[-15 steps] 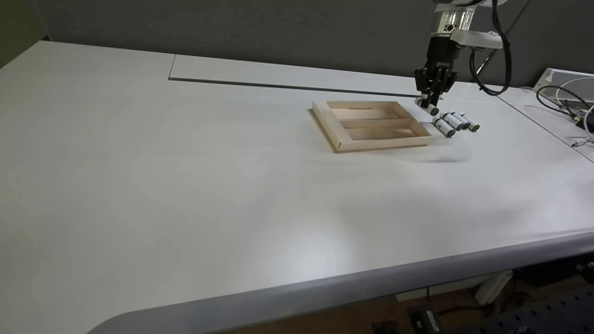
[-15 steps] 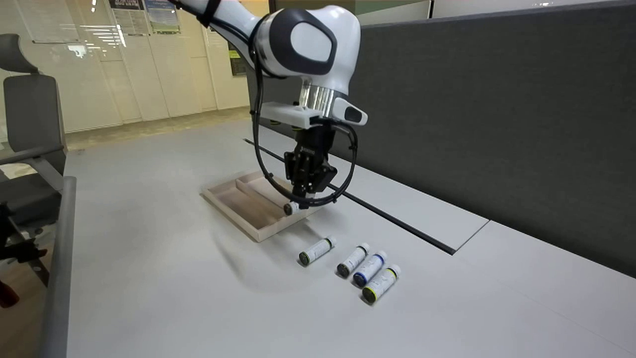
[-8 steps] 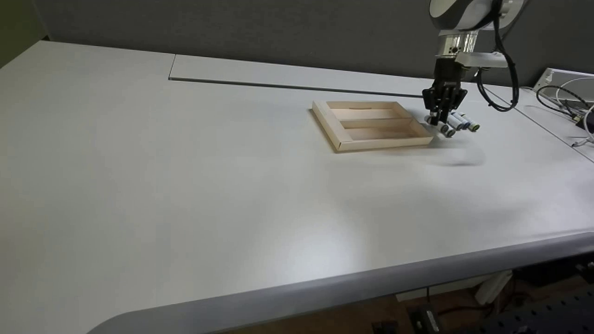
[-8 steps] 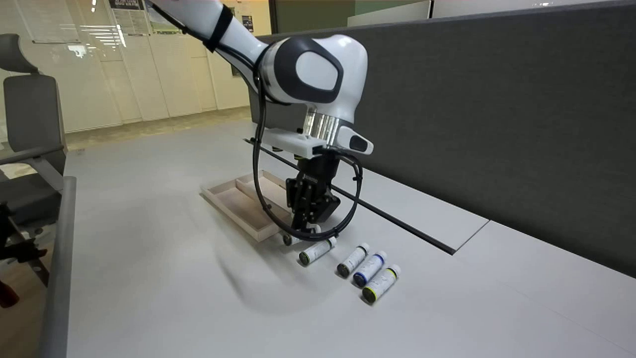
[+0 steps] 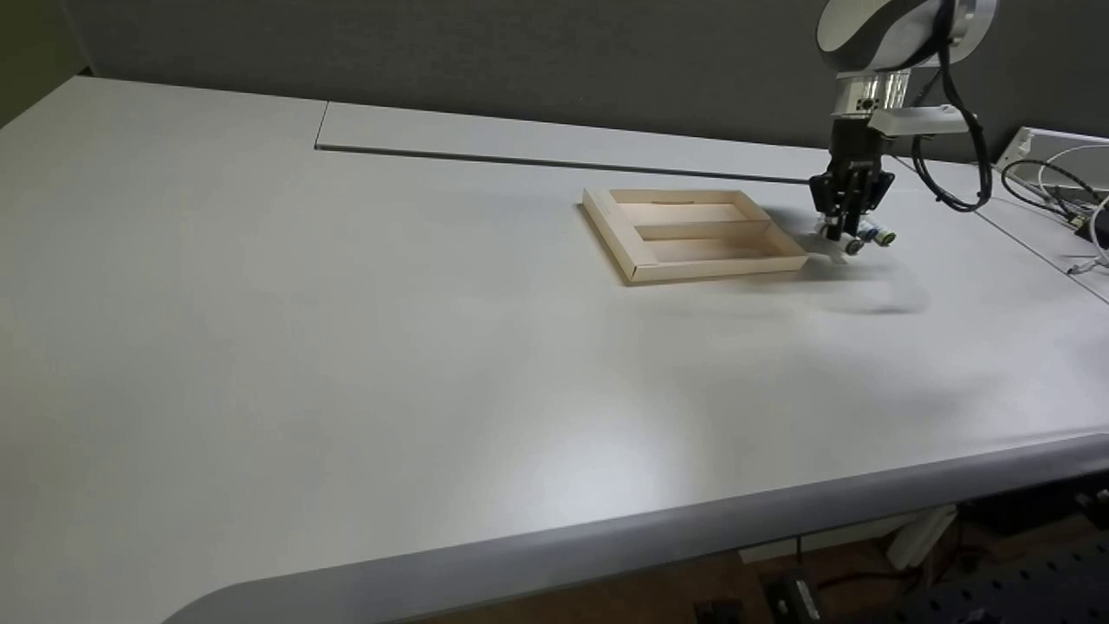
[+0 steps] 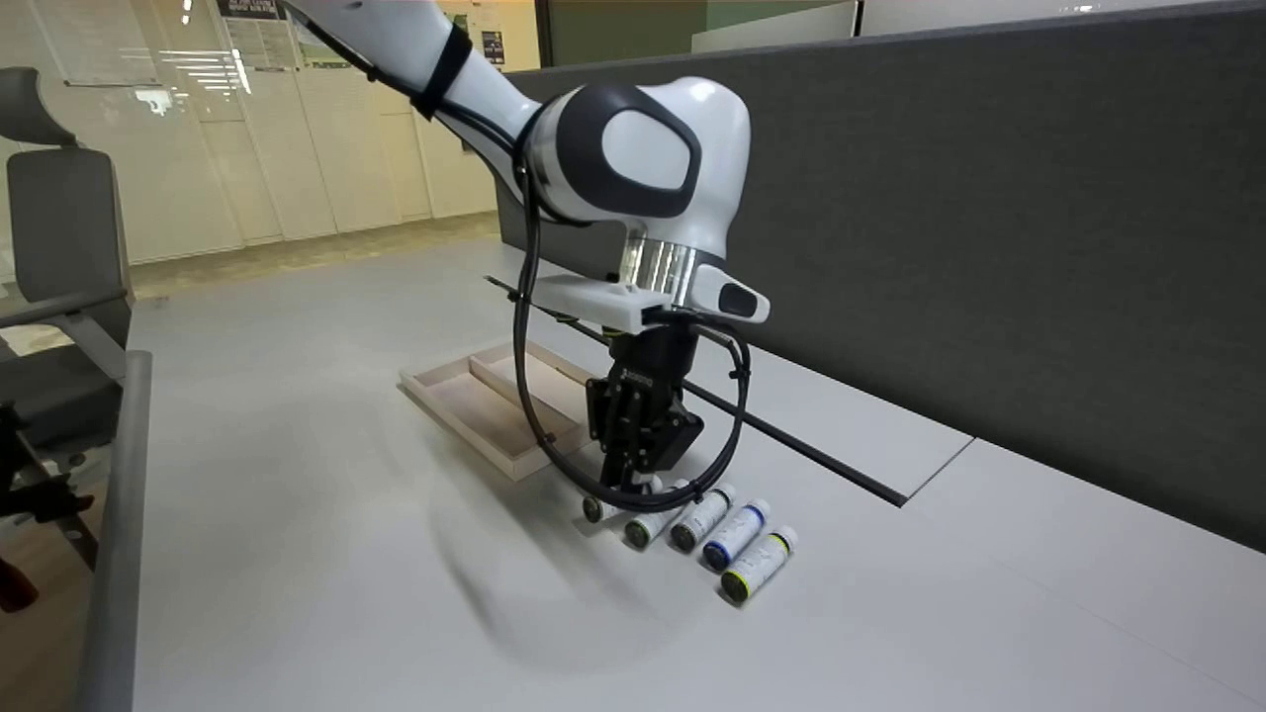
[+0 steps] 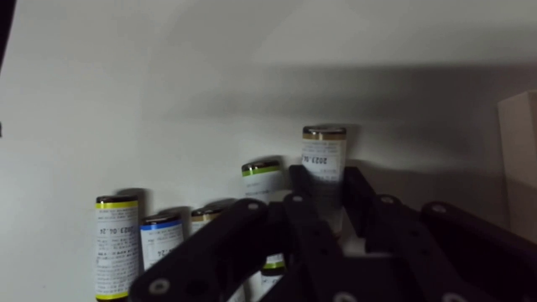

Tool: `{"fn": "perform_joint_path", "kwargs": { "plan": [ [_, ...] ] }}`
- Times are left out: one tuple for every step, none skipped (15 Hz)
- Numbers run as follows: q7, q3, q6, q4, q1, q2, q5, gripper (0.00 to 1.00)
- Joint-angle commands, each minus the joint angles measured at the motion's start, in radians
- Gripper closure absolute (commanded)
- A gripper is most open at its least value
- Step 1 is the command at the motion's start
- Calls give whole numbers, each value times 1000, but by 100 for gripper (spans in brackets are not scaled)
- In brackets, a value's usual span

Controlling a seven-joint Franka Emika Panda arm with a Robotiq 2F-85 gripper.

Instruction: Remove the bottle from the tray and put it on the table

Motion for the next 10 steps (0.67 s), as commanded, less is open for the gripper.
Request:
{"fn": "perform_joint_path", "kwargs": {
  "plan": [
    [30, -9, 13, -10, -8, -16, -26, 93],
    [31, -10, 16, -10, -9, -15, -26, 93],
    [32, -11, 18, -11, -9, -14, -27, 93],
    [32, -11, 20, -12, -9, -13, -27, 93],
    [33, -12, 24, -13, -9, -13, -29, 93],
    [35, -13, 31, -15, -8, -13, -31, 93],
    [38, -13, 38, -17, -8, -13, -32, 93],
    [41, -13, 56, -22, -7, -15, -34, 93],
    [44, -15, 73, -27, -6, -16, -38, 93],
    [46, -15, 86, -31, -6, -16, -40, 93]
  ]
}}
